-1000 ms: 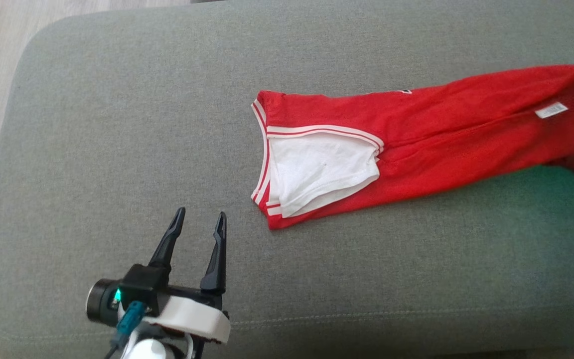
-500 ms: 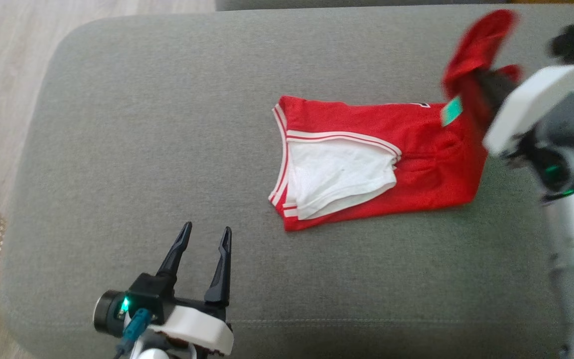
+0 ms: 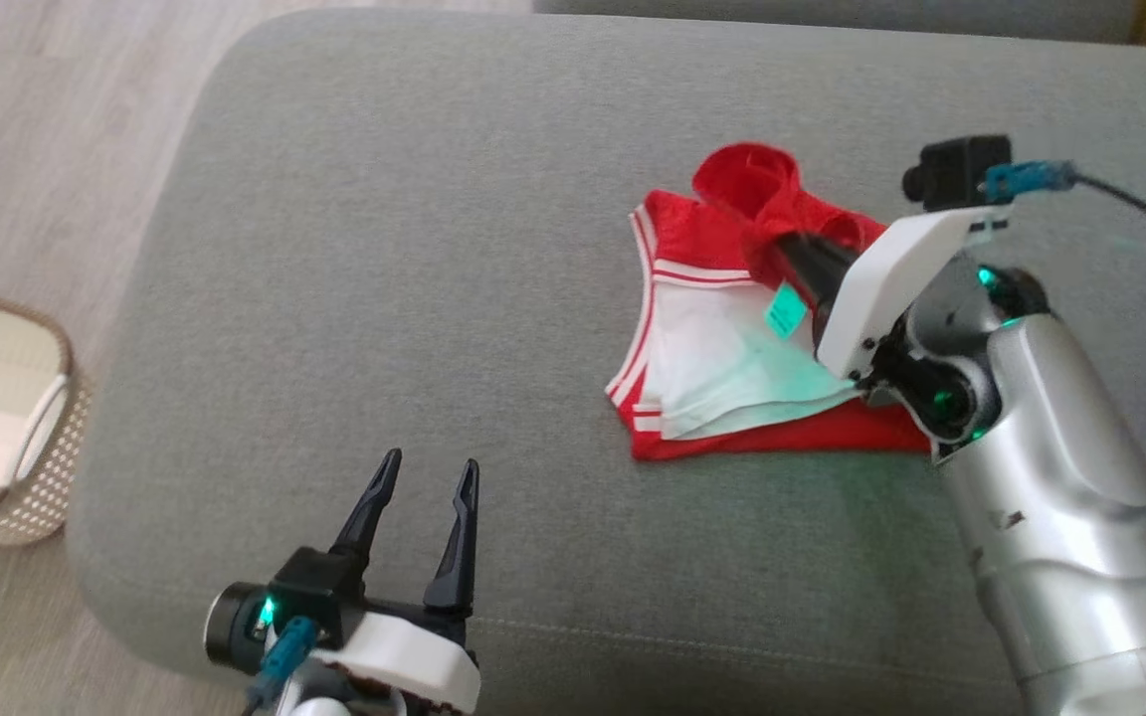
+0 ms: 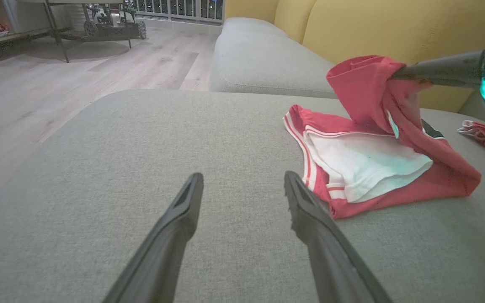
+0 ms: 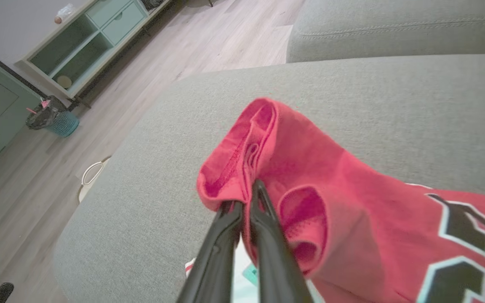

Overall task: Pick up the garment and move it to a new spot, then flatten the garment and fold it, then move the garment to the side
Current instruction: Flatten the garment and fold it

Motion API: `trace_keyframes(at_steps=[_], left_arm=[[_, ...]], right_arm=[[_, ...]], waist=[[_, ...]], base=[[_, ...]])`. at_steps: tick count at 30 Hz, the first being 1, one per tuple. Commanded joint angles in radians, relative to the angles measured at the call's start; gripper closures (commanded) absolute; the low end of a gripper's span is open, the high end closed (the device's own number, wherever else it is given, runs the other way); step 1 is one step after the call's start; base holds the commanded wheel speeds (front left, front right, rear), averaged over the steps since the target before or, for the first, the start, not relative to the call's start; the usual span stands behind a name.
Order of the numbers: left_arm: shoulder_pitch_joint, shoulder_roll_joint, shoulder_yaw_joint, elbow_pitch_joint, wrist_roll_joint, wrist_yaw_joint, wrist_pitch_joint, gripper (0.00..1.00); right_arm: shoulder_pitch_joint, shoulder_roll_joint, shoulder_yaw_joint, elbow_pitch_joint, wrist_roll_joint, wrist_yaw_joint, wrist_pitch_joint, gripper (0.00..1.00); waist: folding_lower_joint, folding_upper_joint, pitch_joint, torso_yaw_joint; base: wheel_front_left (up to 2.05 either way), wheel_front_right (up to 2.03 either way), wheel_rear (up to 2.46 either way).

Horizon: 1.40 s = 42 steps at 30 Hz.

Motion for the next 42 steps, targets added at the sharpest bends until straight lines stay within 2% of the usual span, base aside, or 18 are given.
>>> trace_keyframes(at_steps=[1,15,17,21,25,28,33,38,42], left_arm=[[-0.018,-0.008,0.027,-0.026,0.01,-0.004,-0.012,0.0],[-0.007,-0.024,0.03,0.003,-0.002,-0.019,-0.012,0.0],[-0.006,-0.025,0.03,0.004,-0.001,-0.02,-0.012,0.0],[-0.003,-0.027,0.035,0.008,-0.001,-0.022,-0.012,0.0],[0.001,-0.027,0.041,0.007,0.001,-0.02,-0.012,0.0],[0.006,-0.028,0.051,0.002,0.005,-0.02,-0.012,0.0],[0.01,-0.029,0.062,-0.007,0.007,-0.02,-0.012,0.0],[0.002,-0.03,0.063,-0.014,0.012,-0.026,-0.012,0.0],[-0.005,-0.031,0.066,-0.021,0.016,-0.029,-0.012,0.0]], right_arm=[[-0.047,0.019,0.019,-0.015,0.007,0.0,-0.022,1.0],[-0.133,0.021,0.182,0.271,0.163,0.0,-0.184,1.0],[-0.143,0.021,0.214,0.291,0.186,0.0,-0.2,0.0],[-0.162,0.021,0.247,0.296,0.249,0.0,-0.242,0.0],[-0.19,0.021,0.234,0.283,0.267,0.0,-0.265,0.0],[-0.221,-0.04,0.202,0.24,0.223,0.0,-0.299,0.0],[-0.195,-0.171,0.223,0.227,0.106,0.0,-0.325,0.0],[-0.141,-0.209,0.299,0.231,0.069,0.0,-0.317,0.0],[-0.115,-0.212,0.354,0.221,0.086,0.0,-0.358,0.0]], waist=[[0.0,0.0,-0.001,0.016],[0.0,0.0,-0.012,0.052],[0.0,0.0,-0.014,0.051],[0.0,0.0,-0.02,0.045],[0.0,0.0,-0.02,0.036],[0.0,0.0,-0.021,0.025],[0.0,0.0,-0.018,0.014],[0.0,0.0,-0.01,0.013],[0.0,0.0,0.0,0.021]], base=[[0.0,0.0,0.0],[0.0,0.0,0.0],[0.0,0.0,0.0],[0.0,0.0,0.0],[0.0,0.0,0.0],[0.0,0.0,0.0],[0.0,0.0,0.0],[0.0,0.0,0.0],[0.0,0.0,0.0]])
